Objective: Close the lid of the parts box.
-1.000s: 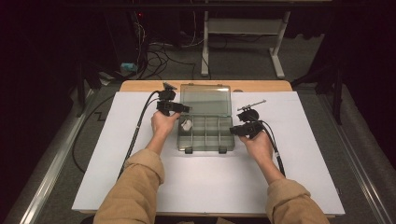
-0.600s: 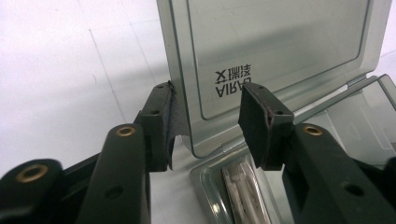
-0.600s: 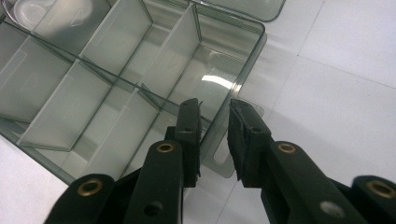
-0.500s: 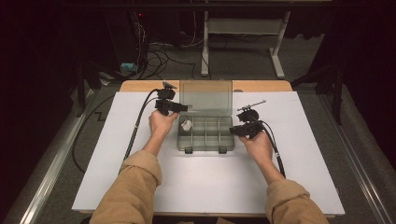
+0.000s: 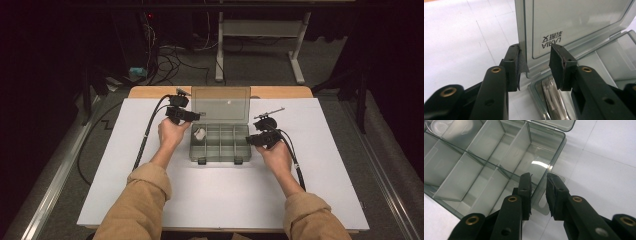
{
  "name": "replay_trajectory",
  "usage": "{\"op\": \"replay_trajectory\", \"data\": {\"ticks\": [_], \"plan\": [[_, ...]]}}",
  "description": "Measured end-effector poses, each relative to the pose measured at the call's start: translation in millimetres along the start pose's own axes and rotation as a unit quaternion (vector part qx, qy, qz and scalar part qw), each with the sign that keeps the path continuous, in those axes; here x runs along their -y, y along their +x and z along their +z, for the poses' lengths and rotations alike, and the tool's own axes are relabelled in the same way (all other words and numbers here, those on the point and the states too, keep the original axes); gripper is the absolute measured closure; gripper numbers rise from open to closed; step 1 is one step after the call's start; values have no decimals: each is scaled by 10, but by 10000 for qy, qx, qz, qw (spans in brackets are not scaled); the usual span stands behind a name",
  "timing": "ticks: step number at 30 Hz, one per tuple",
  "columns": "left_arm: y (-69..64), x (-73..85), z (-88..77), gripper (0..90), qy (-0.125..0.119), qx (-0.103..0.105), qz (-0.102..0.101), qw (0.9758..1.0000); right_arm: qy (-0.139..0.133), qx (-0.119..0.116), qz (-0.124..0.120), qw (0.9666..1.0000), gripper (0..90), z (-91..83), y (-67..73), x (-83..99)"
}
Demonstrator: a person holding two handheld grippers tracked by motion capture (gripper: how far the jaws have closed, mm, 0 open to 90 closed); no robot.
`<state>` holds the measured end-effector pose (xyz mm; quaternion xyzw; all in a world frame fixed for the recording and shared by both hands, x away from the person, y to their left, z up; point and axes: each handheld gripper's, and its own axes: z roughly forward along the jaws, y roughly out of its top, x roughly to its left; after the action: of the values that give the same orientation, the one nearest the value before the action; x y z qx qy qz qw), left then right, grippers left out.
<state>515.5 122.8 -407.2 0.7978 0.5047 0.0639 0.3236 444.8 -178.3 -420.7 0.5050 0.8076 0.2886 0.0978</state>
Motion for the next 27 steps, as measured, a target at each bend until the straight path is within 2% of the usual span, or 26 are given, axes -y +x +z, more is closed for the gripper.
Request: {"op": "replay_trajectory", "data": {"ticks": [5, 14, 27], "plan": [[-33, 11, -20, 632, 3, -90, 112, 9999, 1, 13, -1, 10000, 750, 0, 5, 0], [-51, 34, -74, 664, 49, -95, 258, 9996, 1, 3, -3, 10000, 750, 0, 4, 0], [-40, 102, -129, 679, -7, 28, 217, 9998, -9, -4, 4, 10000, 750, 2, 4, 2]]}}
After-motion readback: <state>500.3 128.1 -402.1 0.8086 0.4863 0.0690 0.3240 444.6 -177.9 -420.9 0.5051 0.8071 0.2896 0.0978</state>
